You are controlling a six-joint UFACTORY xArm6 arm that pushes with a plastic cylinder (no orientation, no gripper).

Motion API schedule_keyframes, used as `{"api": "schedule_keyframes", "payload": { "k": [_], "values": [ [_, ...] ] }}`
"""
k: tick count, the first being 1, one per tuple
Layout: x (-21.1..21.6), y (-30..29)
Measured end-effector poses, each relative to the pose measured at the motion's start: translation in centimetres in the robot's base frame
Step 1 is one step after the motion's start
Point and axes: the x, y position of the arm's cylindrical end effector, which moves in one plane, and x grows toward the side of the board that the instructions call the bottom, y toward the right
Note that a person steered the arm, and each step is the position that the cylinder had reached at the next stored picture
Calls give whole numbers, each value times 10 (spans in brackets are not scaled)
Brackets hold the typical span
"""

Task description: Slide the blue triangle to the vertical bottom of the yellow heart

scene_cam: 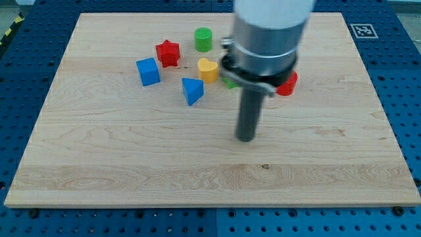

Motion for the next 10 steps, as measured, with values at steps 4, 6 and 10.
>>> {"api": "schedule_keyframes", "payload": {
  "k": [4,6,10],
  "values": [
    [-82,-144],
    [-115,-129],
    [-87,-84]
  ]
}}
